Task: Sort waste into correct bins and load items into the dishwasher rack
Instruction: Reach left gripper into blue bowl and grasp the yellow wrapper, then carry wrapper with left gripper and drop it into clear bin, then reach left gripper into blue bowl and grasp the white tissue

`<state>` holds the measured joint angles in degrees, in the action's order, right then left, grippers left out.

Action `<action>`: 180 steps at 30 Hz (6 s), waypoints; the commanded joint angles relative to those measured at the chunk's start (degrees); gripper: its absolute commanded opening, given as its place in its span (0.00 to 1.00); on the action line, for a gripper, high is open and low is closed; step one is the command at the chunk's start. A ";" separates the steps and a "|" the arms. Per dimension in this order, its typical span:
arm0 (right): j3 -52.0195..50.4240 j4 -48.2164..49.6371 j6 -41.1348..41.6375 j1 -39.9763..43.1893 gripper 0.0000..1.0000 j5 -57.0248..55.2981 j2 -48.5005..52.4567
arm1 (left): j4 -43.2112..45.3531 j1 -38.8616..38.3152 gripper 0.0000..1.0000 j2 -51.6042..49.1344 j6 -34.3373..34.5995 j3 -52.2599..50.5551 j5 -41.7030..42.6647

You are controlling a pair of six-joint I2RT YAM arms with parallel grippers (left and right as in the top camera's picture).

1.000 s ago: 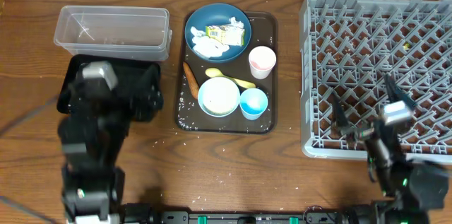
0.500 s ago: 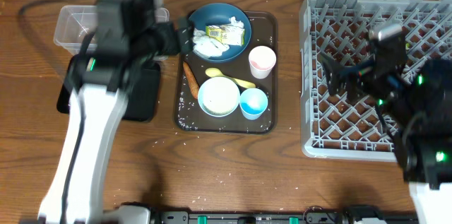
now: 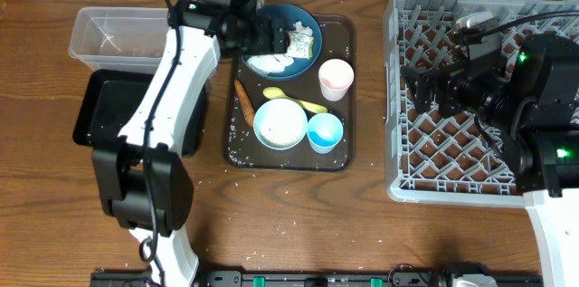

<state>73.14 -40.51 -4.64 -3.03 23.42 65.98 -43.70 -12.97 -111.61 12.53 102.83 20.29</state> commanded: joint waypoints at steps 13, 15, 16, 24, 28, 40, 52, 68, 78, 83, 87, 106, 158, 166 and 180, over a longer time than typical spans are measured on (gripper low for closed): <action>0.98 -2.86 -0.35 -0.37 0.99 -0.81 0.39 | 13.18 -9.05 0.98 -6.75 23.71 1.57 -28.11; 0.98 -3.91 -0.35 -0.37 0.99 -1.16 0.42 | 13.70 -9.35 0.98 -8.81 25.35 1.68 -28.72; 0.98 -4.35 -0.35 -0.37 0.99 -1.14 0.42 | 13.88 -9.35 0.98 -9.75 26.25 1.68 -28.96; 0.98 -7.63 -0.33 -0.37 0.99 -1.11 0.42 | 16.35 -8.85 0.98 -15.08 27.43 1.66 -31.26; 0.98 -8.41 -0.33 -0.37 0.99 -1.11 0.42 | 17.73 -8.85 0.98 -17.88 27.47 1.66 -31.52; 0.98 -8.04 -0.35 -0.37 0.99 -1.14 0.42 | 19.65 -8.98 0.98 -21.94 27.43 1.66 -31.26; 0.98 -7.93 -0.35 -0.37 0.99 -1.14 0.42 | 18.86 -9.03 0.46 -22.12 27.36 -0.42 -30.53; 0.98 -7.93 -0.33 -0.37 0.99 -1.14 0.42 | 14.43 -7.54 0.06 -8.11 22.43 1.14 -28.24; 0.98 -7.98 -0.33 -0.37 0.99 -1.11 0.42 | 1.70 -2.29 0.06 7.30 21.55 1.14 -28.26; 0.98 -7.98 -0.31 -0.37 0.99 -1.05 0.42 | -1.07 2.73 0.06 8.63 20.02 1.11 -28.44; 0.98 -8.24 -0.13 -0.37 0.99 -0.90 0.42 | -0.70 7.96 0.06 7.61 20.06 0.68 -28.94; 0.98 -8.07 -0.13 -0.37 0.99 -0.92 0.42 | 12.94 15.91 0.42 -7.93 20.72 0.63 -28.89; 0.98 -9.86 0.72 -0.37 0.99 -0.50 0.42 | 25.88 -5.77 0.43 -25.03 0.83 0.63 -19.41; 0.98 -9.84 0.72 -0.37 0.99 -0.50 0.42 | 25.38 -5.77 0.06 -24.15 2.27 0.68 -19.21; 0.98 -9.86 0.74 -0.37 0.99 -0.48 0.42 | 29.97 -5.70 0.66 -18.25 2.58 1.01 -20.37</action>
<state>73.17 -50.30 -4.58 -3.03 22.35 66.35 -14.06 -18.85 -130.04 15.14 103.44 1.10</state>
